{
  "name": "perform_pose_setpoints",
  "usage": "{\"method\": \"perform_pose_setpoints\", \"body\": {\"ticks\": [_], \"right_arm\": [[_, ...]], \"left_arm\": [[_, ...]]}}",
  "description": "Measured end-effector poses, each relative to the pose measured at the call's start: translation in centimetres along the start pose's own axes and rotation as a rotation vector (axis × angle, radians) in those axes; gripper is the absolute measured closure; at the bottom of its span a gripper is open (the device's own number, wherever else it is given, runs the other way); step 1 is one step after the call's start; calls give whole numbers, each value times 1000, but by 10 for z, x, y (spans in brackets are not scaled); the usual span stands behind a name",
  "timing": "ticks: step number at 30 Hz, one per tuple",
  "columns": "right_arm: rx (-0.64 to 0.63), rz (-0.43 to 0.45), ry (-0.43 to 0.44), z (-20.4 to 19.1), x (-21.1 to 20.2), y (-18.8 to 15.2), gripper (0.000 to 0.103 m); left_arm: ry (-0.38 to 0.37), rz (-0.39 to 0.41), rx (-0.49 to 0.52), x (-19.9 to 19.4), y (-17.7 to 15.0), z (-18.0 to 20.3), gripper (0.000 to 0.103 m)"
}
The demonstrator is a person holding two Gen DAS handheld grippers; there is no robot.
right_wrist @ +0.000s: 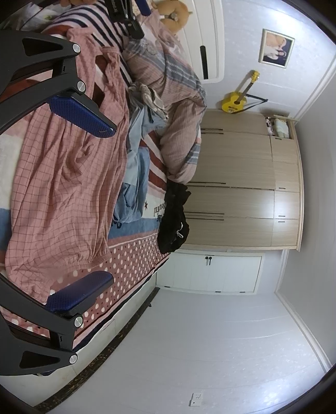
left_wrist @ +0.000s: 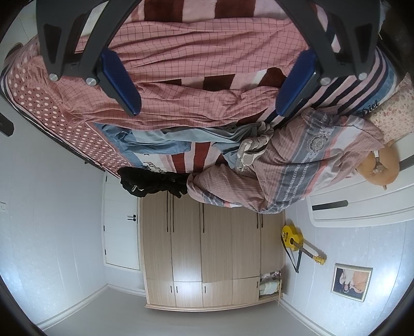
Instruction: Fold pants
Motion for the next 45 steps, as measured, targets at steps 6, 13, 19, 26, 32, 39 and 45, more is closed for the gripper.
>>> {"method": "perform_pose_setpoints", "body": {"ticks": [6, 13, 19, 26, 32, 39, 45], "right_arm": [[-7, 6, 9, -8, -2, -1, 0], [-5, -4, 38, -11, -2, -3, 0], [0, -35, 4, -4, 7, -26, 0], [54, -83, 72, 4, 28, -58, 0], [23, -157, 61, 13, 48, -98, 0], [3, -256, 17, 24, 63, -134, 0], [40, -280, 3, 31, 66, -145, 0]], "left_arm": [[-4, 1, -4, 0, 0, 0, 1], [0, -44, -23, 11, -8, -7, 1], [11, -111, -40, 28, -33, -25, 1], [-89, -165, -96, 42, -67, -47, 1], [3, -265, -158, 52, -115, -96, 1], [221, -374, -253, 58, -177, -163, 1], [277, -420, -376, 63, -206, -201, 19]]}}
Point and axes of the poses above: each gripper's, at about its wrist camera, not at the fingertips, and x roughly the way its jaws point, z to its right, y to its top, the point moved 5 cm from there along x, roughly the way its jaws point, and after that the axes turned 12 degrees about z, right-handed, at the moved point
